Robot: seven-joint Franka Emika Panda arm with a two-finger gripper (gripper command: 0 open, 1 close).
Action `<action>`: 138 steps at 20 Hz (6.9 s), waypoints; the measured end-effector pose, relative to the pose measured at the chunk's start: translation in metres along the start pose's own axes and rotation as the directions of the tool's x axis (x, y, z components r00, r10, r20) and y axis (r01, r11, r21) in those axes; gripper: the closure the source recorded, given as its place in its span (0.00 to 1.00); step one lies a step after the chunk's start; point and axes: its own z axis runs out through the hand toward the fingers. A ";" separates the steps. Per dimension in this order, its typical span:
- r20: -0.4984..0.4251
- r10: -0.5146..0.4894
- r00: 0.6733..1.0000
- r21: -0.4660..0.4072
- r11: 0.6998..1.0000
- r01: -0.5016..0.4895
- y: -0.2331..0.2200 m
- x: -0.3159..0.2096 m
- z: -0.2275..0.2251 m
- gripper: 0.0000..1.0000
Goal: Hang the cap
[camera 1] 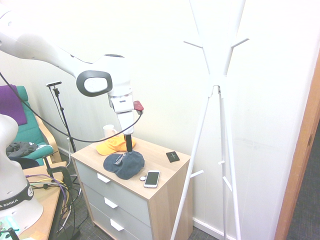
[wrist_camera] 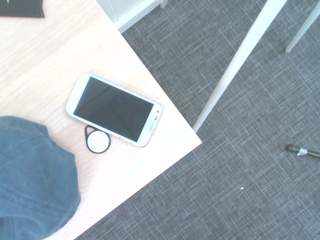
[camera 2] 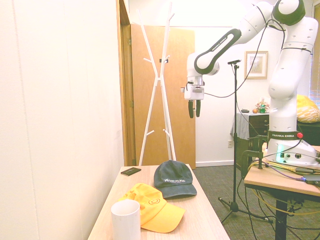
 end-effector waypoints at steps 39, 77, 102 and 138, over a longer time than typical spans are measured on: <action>-0.027 -0.269 0.963 -0.067 0.962 0.266 -0.184 -0.166 0.176 0.00; -0.131 -0.430 0.893 -0.076 0.903 0.424 -0.184 -0.178 0.192 1.00; -0.772 -0.485 0.410 -0.528 0.849 0.010 -0.165 -0.084 -0.206 1.00; -0.845 -0.407 0.347 -0.454 0.889 -0.062 -0.208 0.023 -0.268 0.00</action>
